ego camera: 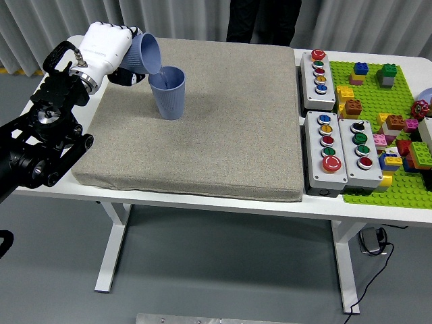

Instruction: Pick cup pour cup place

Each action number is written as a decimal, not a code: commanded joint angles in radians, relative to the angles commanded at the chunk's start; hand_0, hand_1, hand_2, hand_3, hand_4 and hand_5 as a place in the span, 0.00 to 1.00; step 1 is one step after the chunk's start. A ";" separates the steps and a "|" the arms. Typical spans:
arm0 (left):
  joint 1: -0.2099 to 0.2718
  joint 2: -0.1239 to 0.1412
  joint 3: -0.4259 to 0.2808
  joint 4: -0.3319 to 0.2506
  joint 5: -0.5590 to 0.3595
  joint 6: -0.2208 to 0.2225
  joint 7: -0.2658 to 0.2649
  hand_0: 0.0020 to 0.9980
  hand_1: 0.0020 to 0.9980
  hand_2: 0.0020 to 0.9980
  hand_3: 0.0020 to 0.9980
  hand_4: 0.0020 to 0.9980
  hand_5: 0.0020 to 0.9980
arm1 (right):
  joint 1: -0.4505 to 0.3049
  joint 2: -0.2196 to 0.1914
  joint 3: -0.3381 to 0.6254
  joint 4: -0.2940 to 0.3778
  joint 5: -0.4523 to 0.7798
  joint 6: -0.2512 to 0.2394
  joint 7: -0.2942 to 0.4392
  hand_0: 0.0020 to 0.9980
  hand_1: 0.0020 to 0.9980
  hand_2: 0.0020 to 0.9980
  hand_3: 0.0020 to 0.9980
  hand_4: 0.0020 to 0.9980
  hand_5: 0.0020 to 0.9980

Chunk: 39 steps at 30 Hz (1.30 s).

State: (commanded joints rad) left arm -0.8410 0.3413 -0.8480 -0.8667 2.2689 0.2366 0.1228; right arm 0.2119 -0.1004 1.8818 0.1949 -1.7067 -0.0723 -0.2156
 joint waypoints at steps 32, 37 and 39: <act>-0.027 0.013 0.084 -0.008 0.000 -0.009 0.054 0.52 0.49 0.52 0.55 0.80 0.21 | 0.003 -0.001 -0.003 0.000 0.005 -0.001 0.000 0.70 0.68 0.61 0.60 0.05 0.38; -0.032 0.020 0.109 -0.011 0.000 -0.013 0.058 0.52 0.49 0.52 0.55 0.80 0.21 | 0.000 0.000 -0.002 0.000 0.002 0.000 -0.001 0.70 0.68 0.61 0.60 0.05 0.38; -0.034 0.022 0.117 -0.013 0.000 -0.013 0.059 0.52 0.49 0.52 0.55 0.80 0.21 | -0.002 0.000 -0.003 0.000 0.003 0.000 -0.002 0.70 0.68 0.61 0.60 0.05 0.38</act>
State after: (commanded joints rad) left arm -0.8749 0.3629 -0.7311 -0.8799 2.2689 0.2236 0.1823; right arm 0.2099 -0.1006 1.8788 0.1953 -1.7041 -0.0726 -0.2173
